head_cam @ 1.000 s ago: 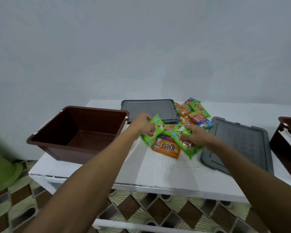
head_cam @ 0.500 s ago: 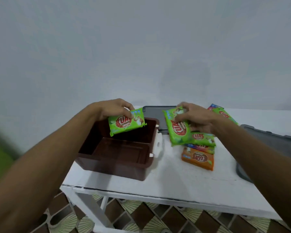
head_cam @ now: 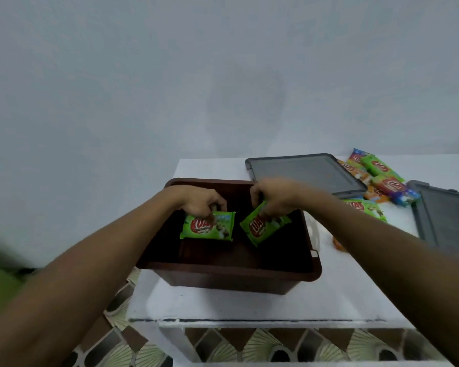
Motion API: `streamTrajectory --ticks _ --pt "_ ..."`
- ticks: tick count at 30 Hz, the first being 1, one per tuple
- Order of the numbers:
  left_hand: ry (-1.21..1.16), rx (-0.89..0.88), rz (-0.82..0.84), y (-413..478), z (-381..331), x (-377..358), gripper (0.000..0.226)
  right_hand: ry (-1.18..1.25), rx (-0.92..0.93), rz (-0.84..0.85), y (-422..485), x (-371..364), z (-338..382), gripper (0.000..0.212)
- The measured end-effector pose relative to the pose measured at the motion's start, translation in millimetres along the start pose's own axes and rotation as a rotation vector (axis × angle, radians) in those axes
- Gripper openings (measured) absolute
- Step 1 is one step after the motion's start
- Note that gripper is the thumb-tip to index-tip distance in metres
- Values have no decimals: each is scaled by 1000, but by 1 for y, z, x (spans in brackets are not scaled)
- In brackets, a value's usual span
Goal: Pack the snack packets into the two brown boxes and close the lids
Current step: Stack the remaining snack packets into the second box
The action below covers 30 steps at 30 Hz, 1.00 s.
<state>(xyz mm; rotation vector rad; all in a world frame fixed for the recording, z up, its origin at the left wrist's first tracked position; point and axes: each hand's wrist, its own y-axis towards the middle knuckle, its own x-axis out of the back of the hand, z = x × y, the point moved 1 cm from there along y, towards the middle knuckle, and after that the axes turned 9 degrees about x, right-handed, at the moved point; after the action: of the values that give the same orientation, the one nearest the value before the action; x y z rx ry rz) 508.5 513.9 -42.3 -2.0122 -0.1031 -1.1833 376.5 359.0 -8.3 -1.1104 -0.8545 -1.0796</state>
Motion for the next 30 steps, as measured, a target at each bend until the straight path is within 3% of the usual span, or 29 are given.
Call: streamTrajectory --ticks 4,8,11,15,20,30 --pt "113 10 -25 5 12 -11 31 -89 -77 90 7 -16 -1 13" --pt "309 35 -145 7 10 -15 40 -331 -81 197 14 -28 1 34" --pt "374 53 -209 2 6 -18 48 -414 -23 166 20 -35 6 44" --pt "438 -15 -306 -1 1 -16 47 -374 70 236 25 -46 11 59" --pt "523 -22 -229 5 0 -24 63 -299 44 226 29 -50 7 64" --pt "341 -32 -245 16 13 -24 38 -311 3 95 24 -46 1 48"
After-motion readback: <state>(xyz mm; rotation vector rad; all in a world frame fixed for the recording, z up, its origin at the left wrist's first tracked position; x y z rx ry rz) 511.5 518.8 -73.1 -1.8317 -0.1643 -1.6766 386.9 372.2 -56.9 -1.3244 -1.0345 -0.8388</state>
